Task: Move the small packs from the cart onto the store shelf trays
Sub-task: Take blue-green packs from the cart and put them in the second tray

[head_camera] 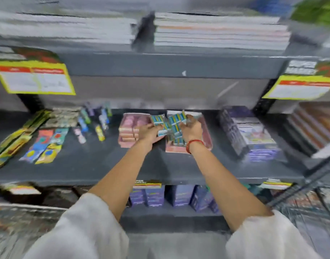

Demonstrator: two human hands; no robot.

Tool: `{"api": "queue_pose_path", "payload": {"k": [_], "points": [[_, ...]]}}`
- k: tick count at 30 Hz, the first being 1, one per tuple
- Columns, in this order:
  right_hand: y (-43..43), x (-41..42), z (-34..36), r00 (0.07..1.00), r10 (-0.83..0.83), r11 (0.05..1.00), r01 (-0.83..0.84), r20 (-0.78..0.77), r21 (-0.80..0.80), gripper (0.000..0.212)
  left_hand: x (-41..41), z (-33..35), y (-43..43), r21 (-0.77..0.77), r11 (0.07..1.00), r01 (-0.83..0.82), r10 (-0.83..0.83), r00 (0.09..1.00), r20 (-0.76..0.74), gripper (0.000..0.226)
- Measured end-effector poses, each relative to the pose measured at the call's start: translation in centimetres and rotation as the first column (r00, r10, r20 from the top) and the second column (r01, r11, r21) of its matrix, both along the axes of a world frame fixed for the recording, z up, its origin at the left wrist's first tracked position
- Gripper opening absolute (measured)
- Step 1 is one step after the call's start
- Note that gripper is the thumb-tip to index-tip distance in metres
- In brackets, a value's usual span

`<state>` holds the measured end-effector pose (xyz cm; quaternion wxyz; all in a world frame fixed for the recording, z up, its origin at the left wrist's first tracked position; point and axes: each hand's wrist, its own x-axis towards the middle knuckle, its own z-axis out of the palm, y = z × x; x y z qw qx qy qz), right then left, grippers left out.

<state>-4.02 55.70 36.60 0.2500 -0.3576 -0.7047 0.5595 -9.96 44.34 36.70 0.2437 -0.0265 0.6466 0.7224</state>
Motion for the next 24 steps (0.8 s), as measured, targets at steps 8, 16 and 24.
{"api": "queue_pose_path", "payload": {"k": [8,16,24], "points": [[3.9,3.2,-3.2,0.967,-0.204,0.978,0.196,0.154,0.064,0.044,0.2,-2.9,5.0,-0.358,0.929,0.097,-0.158,0.977,-0.146,0.034],[3.4,2.5,-3.9,0.926,-0.147,0.953,0.039,0.347,0.3,0.053,0.8,-2.7,4.0,-0.755,0.654,-0.037,-0.517,0.707,-0.483,0.022],[2.2,2.3,-4.7,0.795,-0.117,0.857,-0.223,0.596,0.466,0.049,1.7,-2.7,3.7,-0.891,0.44,-0.112,-0.757,0.487,-0.435,0.03]]}}
